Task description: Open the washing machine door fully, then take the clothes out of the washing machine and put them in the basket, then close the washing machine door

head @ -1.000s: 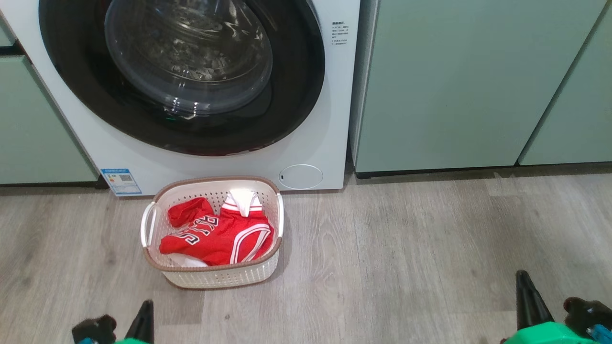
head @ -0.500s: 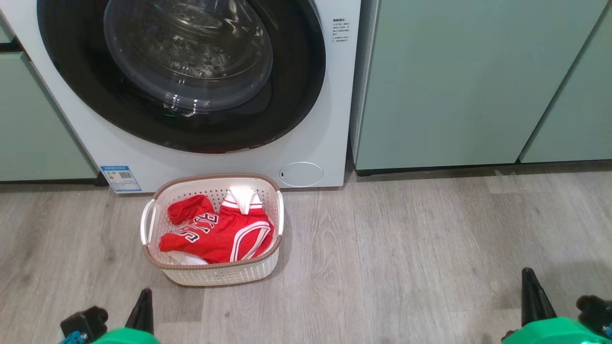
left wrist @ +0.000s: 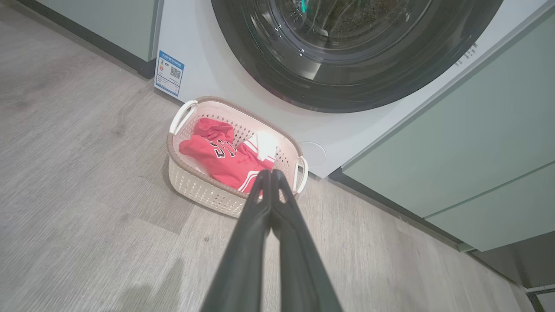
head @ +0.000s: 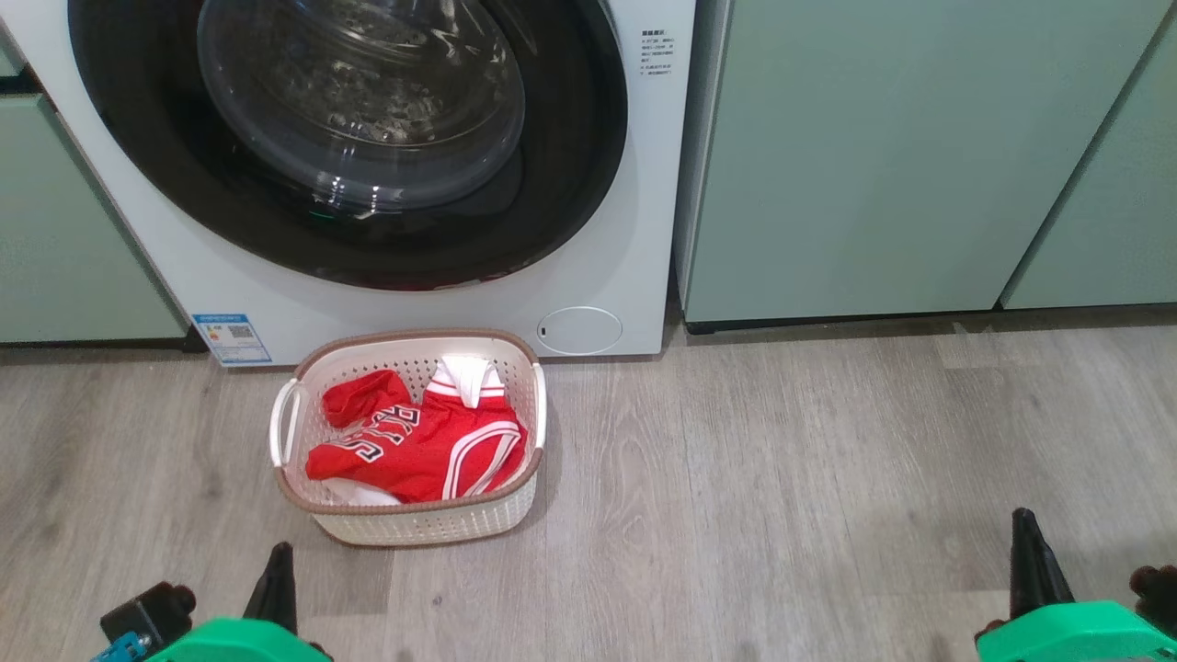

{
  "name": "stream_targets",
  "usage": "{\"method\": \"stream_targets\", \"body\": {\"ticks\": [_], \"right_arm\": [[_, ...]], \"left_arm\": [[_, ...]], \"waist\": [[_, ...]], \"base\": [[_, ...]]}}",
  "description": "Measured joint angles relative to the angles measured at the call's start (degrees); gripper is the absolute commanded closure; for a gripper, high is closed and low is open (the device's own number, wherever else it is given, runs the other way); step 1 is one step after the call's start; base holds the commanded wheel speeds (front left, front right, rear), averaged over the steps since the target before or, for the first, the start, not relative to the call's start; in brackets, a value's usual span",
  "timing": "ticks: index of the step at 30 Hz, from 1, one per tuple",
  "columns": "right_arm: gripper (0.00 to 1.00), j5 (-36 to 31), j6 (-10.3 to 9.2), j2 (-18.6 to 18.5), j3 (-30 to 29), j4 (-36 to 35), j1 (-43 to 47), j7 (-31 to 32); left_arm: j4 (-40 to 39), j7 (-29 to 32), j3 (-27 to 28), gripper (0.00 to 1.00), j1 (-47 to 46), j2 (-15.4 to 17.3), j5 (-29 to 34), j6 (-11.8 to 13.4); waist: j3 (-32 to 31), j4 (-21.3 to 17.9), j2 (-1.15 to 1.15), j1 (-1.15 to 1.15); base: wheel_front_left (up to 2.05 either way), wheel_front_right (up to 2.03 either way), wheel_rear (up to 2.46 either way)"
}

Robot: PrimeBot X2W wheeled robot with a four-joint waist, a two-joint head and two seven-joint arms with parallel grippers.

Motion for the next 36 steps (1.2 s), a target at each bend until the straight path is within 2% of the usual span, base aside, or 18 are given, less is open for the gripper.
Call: {"method": "stream_targets", "body": {"ticks": [36], "right_arm": [[1.0, 22.1, 0.0, 0.2, -1.3, -2.5, -1.6, 5.6]], "left_arm": [[-5.4, 5.6, 0.4, 1.0, -1.1, -1.3, -20.2, 0.0]], "waist": [[1.2, 0.2, 0.0, 0.0]], "base": [[0.0, 0.0, 0.0]]}}
